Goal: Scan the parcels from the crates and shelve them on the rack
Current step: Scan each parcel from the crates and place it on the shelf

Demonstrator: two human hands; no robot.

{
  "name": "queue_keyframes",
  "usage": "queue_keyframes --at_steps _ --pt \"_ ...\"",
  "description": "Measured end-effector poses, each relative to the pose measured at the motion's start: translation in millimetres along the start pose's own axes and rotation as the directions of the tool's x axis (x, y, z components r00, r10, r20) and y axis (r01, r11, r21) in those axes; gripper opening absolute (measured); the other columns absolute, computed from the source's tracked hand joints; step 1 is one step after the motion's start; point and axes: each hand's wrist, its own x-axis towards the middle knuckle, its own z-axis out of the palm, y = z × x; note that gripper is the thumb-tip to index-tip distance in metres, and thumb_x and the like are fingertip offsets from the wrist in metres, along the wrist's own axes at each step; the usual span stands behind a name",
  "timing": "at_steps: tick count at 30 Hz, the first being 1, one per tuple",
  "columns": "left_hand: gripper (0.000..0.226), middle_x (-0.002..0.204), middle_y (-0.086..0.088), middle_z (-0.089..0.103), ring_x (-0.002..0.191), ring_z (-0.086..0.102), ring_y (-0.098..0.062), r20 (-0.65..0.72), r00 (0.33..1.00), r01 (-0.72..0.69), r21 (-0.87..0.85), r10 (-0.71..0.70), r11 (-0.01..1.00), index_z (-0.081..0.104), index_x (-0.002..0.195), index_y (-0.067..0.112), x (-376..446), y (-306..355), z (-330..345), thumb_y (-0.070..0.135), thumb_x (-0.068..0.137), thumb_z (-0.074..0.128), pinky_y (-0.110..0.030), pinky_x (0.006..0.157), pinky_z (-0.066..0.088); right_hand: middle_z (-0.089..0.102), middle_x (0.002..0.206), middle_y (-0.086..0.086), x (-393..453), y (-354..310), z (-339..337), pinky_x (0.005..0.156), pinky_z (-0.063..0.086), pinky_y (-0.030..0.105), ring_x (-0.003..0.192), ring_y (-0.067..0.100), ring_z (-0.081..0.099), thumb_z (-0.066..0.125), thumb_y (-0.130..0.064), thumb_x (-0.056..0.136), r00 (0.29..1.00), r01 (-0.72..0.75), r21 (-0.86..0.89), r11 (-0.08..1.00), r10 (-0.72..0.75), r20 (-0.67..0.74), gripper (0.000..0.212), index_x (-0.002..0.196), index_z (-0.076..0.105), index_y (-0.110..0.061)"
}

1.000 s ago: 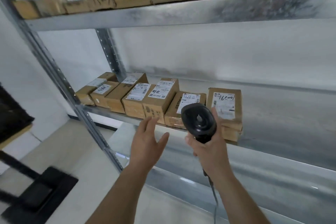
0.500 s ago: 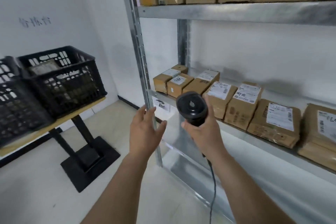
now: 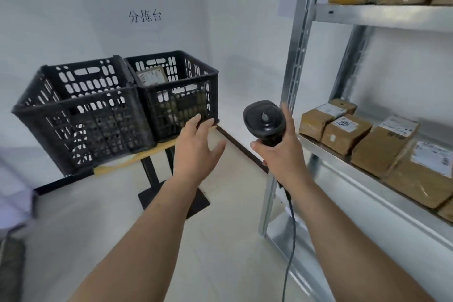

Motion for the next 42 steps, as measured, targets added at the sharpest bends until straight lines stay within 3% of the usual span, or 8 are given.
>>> queue_keyframes --at_steps 4,8,12,16,22,28,34,42 --pt "0.060 0.155 -0.010 0.029 0.143 0.026 -0.026 -0.019 0.999 0.027 0.046 -0.027 0.999 0.042 0.144 0.016 25 -30 -11 0.040 0.092 0.060 -0.040 0.115 0.023 0.045 0.122 -0.032 29 -6 37 0.086 0.058 0.048 0.115 0.018 0.061 0.076 -0.014 0.082 0.997 0.023 -0.008 1.000 -0.022 0.068 0.102 0.153 0.011 -0.047" --pt "0.060 0.155 -0.009 0.028 0.142 0.026 -0.025 -0.033 0.998 0.053 0.085 -0.050 0.995 0.041 0.145 0.018 60 -57 -17 0.041 0.093 0.058 -0.039 0.115 0.022 0.054 0.134 -0.017 68 -7 72 0.080 0.057 0.023 0.098 0.005 0.064 0.076 -0.015 0.084 0.992 0.042 0.005 0.999 -0.042 0.118 0.101 0.154 0.010 -0.046" --pt "0.060 0.154 -0.008 0.030 0.142 0.026 -0.025 -0.054 0.998 0.035 0.159 -0.027 0.987 0.040 0.145 0.018 114 -83 -19 0.042 0.093 0.057 -0.039 0.115 0.023 0.056 0.137 -0.012 122 -7 107 0.086 0.058 0.045 0.109 0.017 0.064 0.077 -0.016 0.081 0.988 0.066 0.023 0.998 -0.068 0.135 0.104 0.153 0.009 -0.048" --pt "0.059 0.153 -0.007 0.032 0.141 0.027 -0.024 -0.058 0.998 -0.005 0.219 0.018 0.976 0.039 0.145 0.019 189 -98 -13 0.043 0.094 0.054 -0.041 0.116 0.024 0.054 0.139 -0.014 191 -7 133 0.091 0.056 0.050 0.112 0.016 0.062 0.078 -0.015 0.080 0.986 0.085 0.050 0.995 -0.091 0.141 0.106 0.154 0.008 -0.046" --pt "0.060 0.154 -0.005 0.031 0.141 0.028 -0.024 -0.058 0.997 -0.039 0.262 0.056 0.964 0.038 0.146 0.019 310 -112 -3 0.042 0.094 0.055 -0.041 0.117 0.024 0.053 0.137 -0.012 307 -14 152 0.078 0.059 0.035 0.089 0.007 0.063 0.076 -0.013 0.083 0.979 0.110 0.093 0.990 -0.124 0.162 0.104 0.155 0.007 -0.044" --pt "0.062 0.154 -0.005 0.030 0.141 0.027 -0.025 -0.054 0.997 -0.040 0.329 0.061 0.943 0.036 0.147 0.020 395 -129 10 0.043 0.093 0.055 -0.043 0.116 0.019 0.044 0.102 -0.029 400 -11 174 0.051 0.049 0.020 0.069 0.010 0.060 0.075 -0.011 0.083 0.973 0.105 0.077 0.991 -0.119 0.198 0.103 0.155 0.009 -0.041" --pt "0.061 0.152 -0.005 0.032 0.139 0.030 -0.025 -0.016 1.000 -0.017 0.390 0.025 0.921 0.035 0.148 0.020 443 -170 18 0.042 0.095 0.054 -0.041 0.115 0.021 0.050 0.120 -0.013 454 -9 216 0.075 0.060 0.041 0.076 0.015 0.064 0.075 -0.012 0.083 0.954 0.119 0.045 0.992 -0.127 0.273 0.103 0.155 0.008 -0.042" --pt "0.059 0.153 -0.005 0.032 0.140 0.029 -0.024 -0.004 1.000 0.017 0.423 -0.017 0.906 0.032 0.148 0.021 517 -217 19 0.040 0.096 0.052 -0.042 0.116 0.022 0.045 0.145 0.002 531 -24 275 0.047 0.047 0.018 0.058 0.009 0.056 0.071 -0.006 0.085 0.931 0.092 0.087 0.992 -0.117 0.347 0.102 0.157 0.007 -0.039"
